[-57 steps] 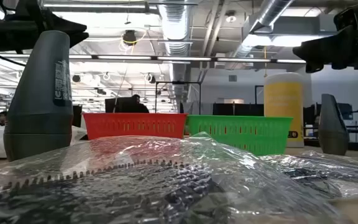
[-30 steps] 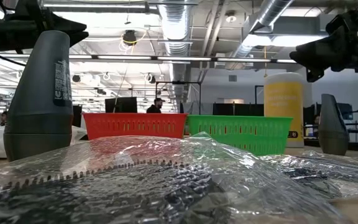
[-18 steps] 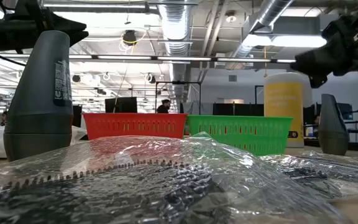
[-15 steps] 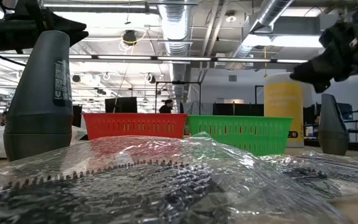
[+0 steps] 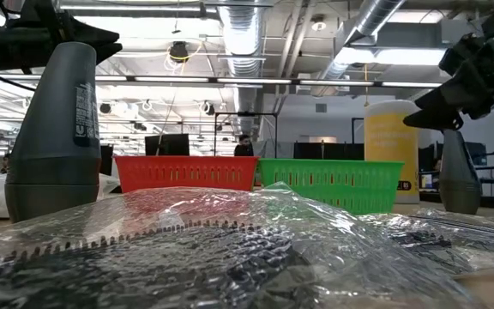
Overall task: Pick & Place Travel size toiletries
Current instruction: Put the dark gray deodorant into the right green basket
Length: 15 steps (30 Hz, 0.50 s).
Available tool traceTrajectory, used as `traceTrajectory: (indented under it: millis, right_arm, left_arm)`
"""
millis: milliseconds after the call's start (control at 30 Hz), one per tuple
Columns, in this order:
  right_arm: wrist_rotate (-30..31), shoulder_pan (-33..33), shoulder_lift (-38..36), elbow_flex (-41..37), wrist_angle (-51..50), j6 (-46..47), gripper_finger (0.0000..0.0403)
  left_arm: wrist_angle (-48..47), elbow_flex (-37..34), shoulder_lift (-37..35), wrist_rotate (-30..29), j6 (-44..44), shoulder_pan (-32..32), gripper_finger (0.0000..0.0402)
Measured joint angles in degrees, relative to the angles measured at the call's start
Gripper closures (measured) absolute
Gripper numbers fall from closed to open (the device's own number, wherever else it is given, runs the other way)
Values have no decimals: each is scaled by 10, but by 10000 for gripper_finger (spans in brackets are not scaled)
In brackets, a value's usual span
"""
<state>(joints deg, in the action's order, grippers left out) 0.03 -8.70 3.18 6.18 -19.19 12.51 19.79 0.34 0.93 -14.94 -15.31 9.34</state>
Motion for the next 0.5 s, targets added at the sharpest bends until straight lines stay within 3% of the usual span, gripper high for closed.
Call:
traceTrajectory:
  millis: [500]
  right_arm:
    - [8,65,38,2,-12,13,131]
  left_arm:
    - [0,0,0,0,0,0,314]
